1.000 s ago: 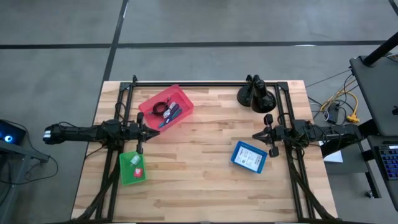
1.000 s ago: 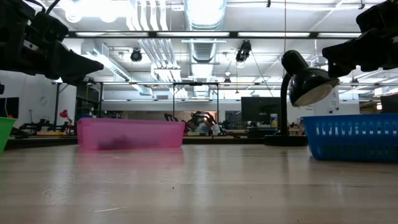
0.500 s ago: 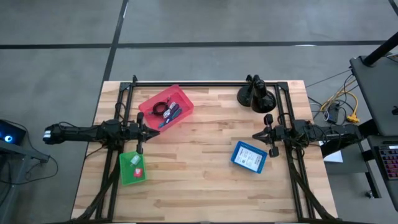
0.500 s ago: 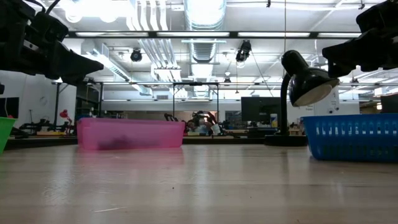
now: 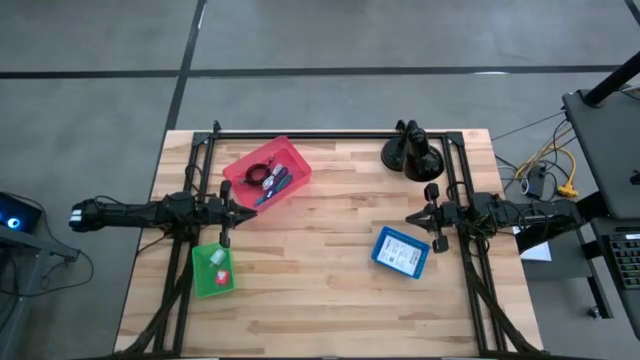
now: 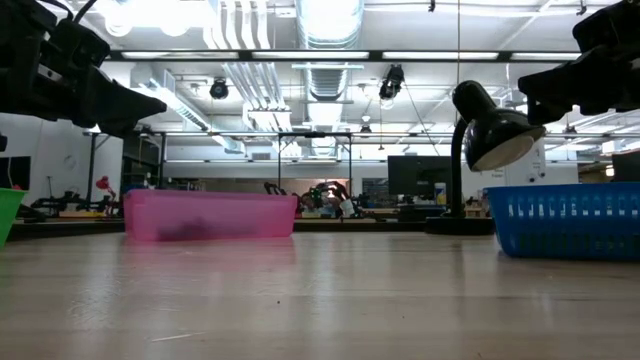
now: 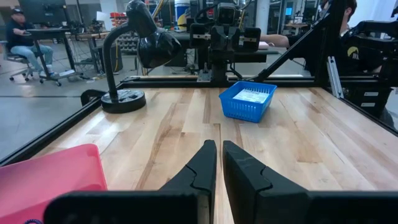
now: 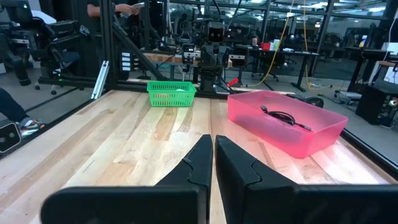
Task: Pick and place items into bin
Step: Return to Home Position
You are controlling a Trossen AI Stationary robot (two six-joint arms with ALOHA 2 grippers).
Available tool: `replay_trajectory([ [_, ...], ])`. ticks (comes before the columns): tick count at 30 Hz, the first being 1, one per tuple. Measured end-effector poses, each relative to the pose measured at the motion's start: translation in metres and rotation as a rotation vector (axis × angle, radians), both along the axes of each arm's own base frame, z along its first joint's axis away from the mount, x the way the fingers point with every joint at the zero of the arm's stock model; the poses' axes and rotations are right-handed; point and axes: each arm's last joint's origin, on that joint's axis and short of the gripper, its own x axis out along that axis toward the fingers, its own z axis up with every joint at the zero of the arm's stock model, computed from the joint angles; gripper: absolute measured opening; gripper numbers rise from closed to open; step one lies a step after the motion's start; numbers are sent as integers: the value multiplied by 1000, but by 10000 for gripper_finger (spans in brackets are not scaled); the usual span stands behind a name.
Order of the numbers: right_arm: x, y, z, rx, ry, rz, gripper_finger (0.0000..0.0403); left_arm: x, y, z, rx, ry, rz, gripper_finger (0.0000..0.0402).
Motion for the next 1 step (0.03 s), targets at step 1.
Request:
replay_trajectory([
  [1,0,0,0,0,0,0,9,0,0,0,0,0,0,12],
])
